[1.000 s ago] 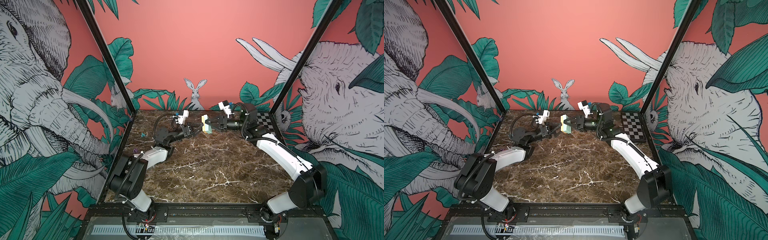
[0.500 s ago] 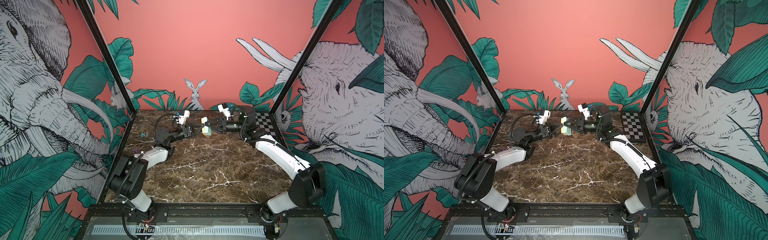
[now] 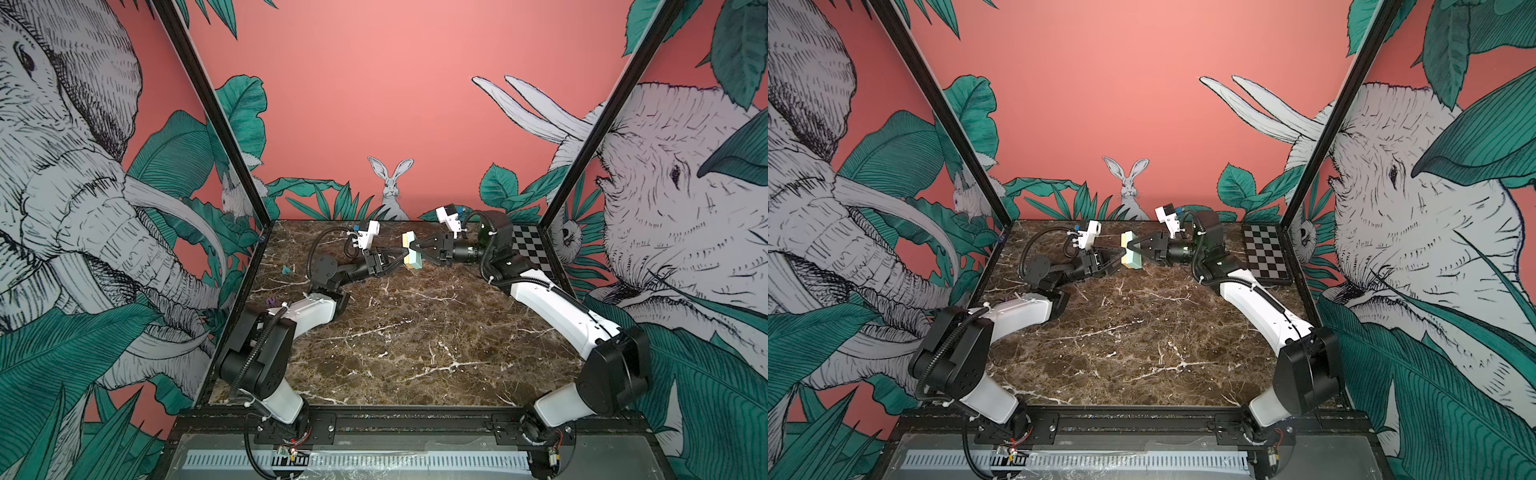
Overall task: Take the rings out of the lift-off lid box
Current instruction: Open the lid on the jewelry box.
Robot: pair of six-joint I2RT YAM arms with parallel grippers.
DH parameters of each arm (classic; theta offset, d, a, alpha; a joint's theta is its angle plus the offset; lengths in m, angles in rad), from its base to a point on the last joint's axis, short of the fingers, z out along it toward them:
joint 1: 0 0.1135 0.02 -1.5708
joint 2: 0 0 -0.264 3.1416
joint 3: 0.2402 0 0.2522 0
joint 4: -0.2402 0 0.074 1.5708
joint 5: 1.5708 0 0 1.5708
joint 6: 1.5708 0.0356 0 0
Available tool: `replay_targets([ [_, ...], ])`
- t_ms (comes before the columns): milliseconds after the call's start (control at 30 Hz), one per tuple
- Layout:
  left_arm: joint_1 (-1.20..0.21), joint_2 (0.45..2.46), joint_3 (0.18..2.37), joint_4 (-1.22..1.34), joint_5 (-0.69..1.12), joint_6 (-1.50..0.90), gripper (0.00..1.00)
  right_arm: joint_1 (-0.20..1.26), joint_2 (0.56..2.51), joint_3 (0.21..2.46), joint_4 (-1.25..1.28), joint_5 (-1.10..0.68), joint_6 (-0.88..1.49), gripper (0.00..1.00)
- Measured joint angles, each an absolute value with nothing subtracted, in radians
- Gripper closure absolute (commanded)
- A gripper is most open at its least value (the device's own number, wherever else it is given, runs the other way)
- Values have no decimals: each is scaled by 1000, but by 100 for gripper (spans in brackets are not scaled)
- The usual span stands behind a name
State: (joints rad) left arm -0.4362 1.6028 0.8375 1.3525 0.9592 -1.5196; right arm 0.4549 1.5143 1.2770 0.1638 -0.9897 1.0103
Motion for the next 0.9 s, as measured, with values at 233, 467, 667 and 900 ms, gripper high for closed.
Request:
replay_targets([
  [233, -436, 1603, 838, 1353, 958, -1525, 46, 455, 1518, 1277, 176, -1002, 1010, 50],
  [467, -436, 1603, 838, 1352, 952, -1538, 54, 451, 1518, 1275, 189, -1011, 1010, 50],
  [667, -436, 1603, 838, 1348, 950, -1542, 57, 450, 1521, 1261, 224, -1018, 1024, 50],
  [900, -436, 1603, 838, 1345, 945, -1545, 58, 436, 1527, 1243, 279, -1038, 1063, 50],
])
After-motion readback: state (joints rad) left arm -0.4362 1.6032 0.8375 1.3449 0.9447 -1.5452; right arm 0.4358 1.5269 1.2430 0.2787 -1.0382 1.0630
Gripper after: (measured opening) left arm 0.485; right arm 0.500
